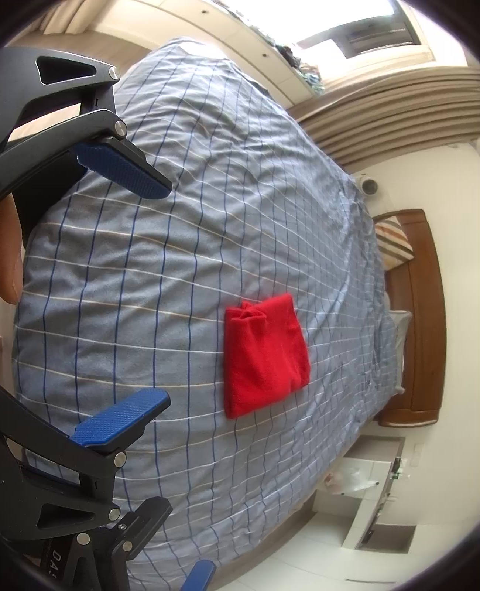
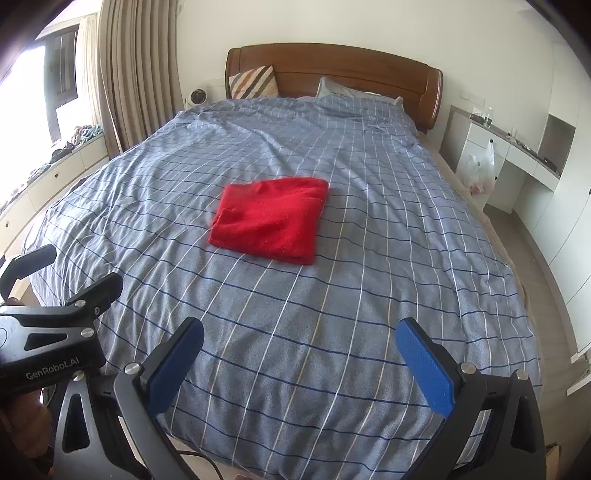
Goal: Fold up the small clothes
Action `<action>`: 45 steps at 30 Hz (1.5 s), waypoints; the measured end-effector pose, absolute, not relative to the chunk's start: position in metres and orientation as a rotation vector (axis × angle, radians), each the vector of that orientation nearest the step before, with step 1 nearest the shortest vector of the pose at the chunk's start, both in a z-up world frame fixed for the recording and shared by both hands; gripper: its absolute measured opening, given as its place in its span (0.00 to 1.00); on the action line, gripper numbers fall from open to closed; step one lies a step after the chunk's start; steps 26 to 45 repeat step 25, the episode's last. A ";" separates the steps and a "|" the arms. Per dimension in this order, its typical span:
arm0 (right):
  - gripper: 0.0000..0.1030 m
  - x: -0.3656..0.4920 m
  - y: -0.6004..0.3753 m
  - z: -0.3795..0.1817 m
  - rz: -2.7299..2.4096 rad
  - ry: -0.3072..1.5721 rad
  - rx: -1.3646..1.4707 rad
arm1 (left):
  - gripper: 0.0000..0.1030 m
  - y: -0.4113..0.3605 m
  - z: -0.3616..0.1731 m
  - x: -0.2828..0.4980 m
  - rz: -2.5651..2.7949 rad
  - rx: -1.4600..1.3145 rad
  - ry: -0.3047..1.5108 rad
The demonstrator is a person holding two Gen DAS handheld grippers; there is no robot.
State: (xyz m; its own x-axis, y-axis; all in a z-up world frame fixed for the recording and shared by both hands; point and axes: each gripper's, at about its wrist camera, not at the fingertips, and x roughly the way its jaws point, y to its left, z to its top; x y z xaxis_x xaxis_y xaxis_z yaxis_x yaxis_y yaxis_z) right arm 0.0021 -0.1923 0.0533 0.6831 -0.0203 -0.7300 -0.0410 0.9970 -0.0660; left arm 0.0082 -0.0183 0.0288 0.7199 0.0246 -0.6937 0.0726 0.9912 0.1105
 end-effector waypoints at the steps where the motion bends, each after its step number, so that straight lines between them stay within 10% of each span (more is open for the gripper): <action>1: 0.99 0.002 -0.192 0.054 0.015 0.817 -0.079 | 1.00 -0.018 0.030 0.008 -0.026 0.131 0.764; 45: 0.99 0.003 -0.187 0.054 0.013 0.818 -0.099 | 1.00 -0.018 0.031 0.004 -0.027 0.122 0.743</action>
